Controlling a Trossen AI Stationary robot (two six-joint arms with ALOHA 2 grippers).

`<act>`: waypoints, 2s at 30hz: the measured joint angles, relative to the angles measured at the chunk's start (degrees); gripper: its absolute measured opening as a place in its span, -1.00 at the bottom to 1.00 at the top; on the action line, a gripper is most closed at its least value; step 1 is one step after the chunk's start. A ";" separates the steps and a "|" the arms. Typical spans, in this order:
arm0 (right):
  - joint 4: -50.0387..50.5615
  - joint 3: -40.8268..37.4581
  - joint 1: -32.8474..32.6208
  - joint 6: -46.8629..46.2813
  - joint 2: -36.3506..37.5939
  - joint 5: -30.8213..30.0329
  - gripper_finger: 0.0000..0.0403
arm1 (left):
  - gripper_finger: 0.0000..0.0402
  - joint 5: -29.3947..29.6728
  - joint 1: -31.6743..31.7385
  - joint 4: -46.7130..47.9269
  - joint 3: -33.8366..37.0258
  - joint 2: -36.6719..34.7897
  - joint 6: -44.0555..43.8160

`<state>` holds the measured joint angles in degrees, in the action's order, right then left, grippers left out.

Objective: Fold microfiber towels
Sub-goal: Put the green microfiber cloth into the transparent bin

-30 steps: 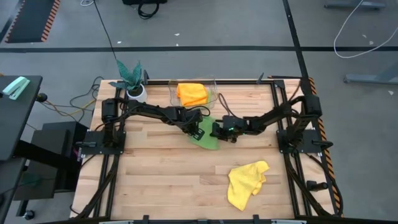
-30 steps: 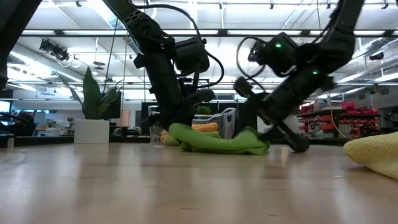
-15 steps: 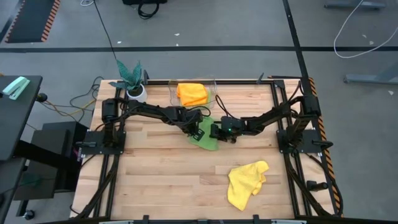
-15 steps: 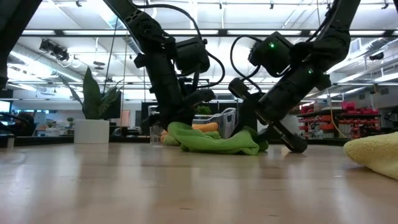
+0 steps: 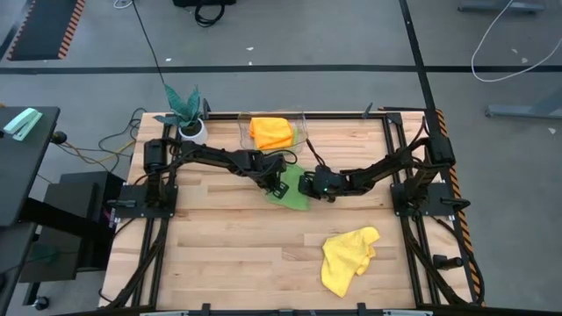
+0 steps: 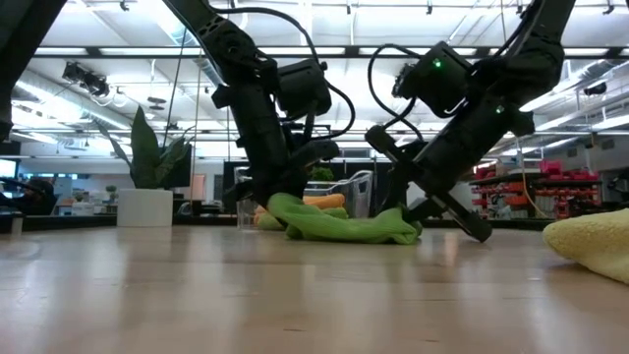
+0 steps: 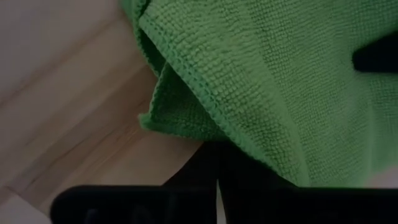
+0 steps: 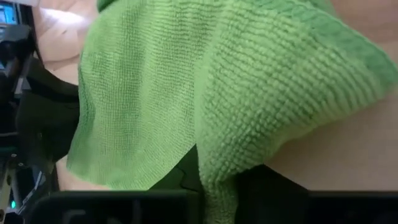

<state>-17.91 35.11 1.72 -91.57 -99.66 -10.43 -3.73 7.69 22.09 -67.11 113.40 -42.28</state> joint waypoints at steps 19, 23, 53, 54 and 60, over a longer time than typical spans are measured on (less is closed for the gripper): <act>18.51 -0.20 -6.40 -0.31 11.19 -12.13 -0.95 | -0.95 0.60 2.96 7.15 0.15 -11.76 6.92; 20.75 -0.18 -6.41 0.01 13.95 -12.35 -0.96 | -0.93 2.06 3.03 9.02 0.26 -15.86 8.66; 39.36 31.84 12.98 33.12 19.17 -5.60 -0.96 | -0.91 17.66 13.49 23.65 2.78 -25.57 16.00; 40.19 33.24 14.01 33.88 18.69 -5.13 -0.96 | -0.92 17.65 13.88 23.28 3.69 -25.57 16.01; 40.96 42.74 20.35 38.46 13.42 2.14 -0.96 | -0.95 12.49 16.67 16.02 13.64 -25.66 14.58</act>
<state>23.05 77.85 22.07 -53.11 -86.23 -8.29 8.76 24.36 38.11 -53.47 87.74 -27.70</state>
